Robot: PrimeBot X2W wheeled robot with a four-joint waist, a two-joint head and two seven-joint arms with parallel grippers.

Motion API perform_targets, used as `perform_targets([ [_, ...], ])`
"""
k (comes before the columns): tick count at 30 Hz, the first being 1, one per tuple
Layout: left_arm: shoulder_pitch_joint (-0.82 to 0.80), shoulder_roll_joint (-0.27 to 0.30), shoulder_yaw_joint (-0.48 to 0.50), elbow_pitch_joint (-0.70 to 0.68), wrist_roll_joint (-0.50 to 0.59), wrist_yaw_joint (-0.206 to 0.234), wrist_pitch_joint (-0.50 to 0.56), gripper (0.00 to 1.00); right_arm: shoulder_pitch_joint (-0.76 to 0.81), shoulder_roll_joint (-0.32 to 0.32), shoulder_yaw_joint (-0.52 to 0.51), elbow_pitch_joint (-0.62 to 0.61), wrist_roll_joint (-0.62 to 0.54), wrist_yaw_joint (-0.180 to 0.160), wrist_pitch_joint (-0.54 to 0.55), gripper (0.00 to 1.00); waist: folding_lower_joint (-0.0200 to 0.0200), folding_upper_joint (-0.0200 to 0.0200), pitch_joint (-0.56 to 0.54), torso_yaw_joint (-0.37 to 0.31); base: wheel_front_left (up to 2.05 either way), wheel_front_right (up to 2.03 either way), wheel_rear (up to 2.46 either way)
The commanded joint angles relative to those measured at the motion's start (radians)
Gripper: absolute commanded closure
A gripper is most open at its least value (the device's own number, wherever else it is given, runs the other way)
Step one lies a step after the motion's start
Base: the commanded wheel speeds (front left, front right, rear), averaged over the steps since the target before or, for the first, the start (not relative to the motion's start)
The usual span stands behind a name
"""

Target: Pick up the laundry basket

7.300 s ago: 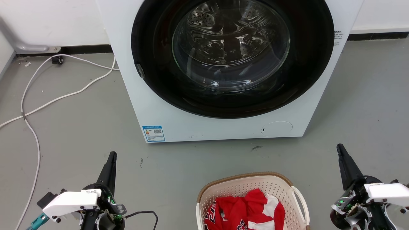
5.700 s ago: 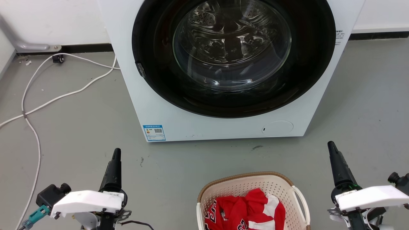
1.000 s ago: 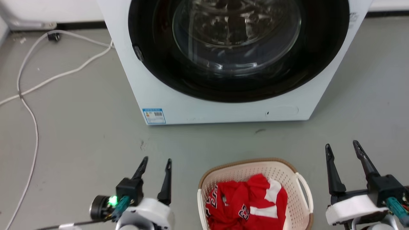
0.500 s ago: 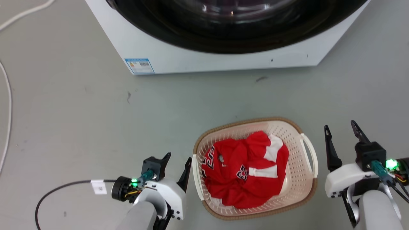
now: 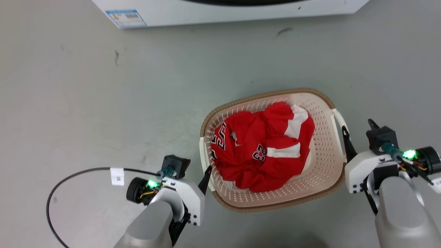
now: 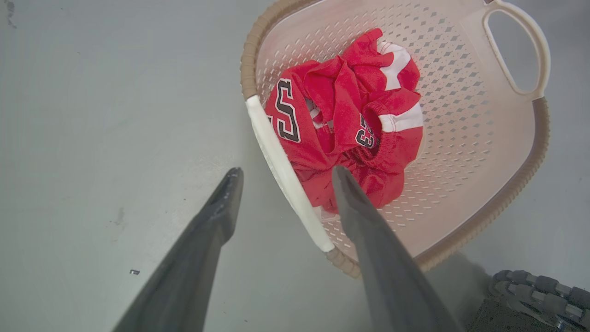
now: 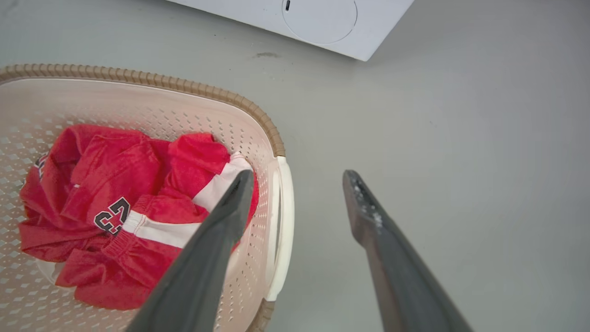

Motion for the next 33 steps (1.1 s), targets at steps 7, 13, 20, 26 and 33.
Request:
perform_targets([
  [7, -0.077, 0.001, -0.085, 0.026, -0.085, -0.001, 0.001, 0.0, -0.133, -0.032, -0.052, 0.189, -0.073, -0.001, -0.002, 0.0, -0.0002, 0.0, 0.115, 0.004, 0.0, 0.0, 0.0],
  [13, -0.119, 0.002, -0.15, 0.047, -0.142, -0.002, 0.008, 0.0, -0.22, -0.048, -0.087, 0.316, -0.133, -0.001, 0.003, 0.0, -0.0002, 0.0, 0.167, 0.011, 0.0, 0.0, 0.0],
  [20, -0.165, 0.002, -0.196, 0.072, -0.193, -0.002, 0.005, 0.0, -0.293, -0.052, -0.123, 0.38, -0.183, -0.001, 0.021, 0.0, -0.0002, 0.0, 0.221, 0.021, 0.0, 0.0, 0.0],
  [26, -0.192, 0.004, -0.227, 0.088, -0.226, 0.0, 0.003, 0.0, -0.325, -0.05, -0.147, 0.401, -0.215, -0.001, 0.032, 0.0, -0.0002, 0.0, 0.25, 0.027, 0.0, 0.0, 0.0],
  [33, -0.209, 0.004, -0.269, 0.091, -0.264, 0.0, 0.001, 1.0, -0.344, -0.046, -0.156, 0.418, -0.244, -0.001, 0.051, 1.0, -0.0002, 0.0, 0.268, 0.031, 0.0, 0.0, 0.0],
])
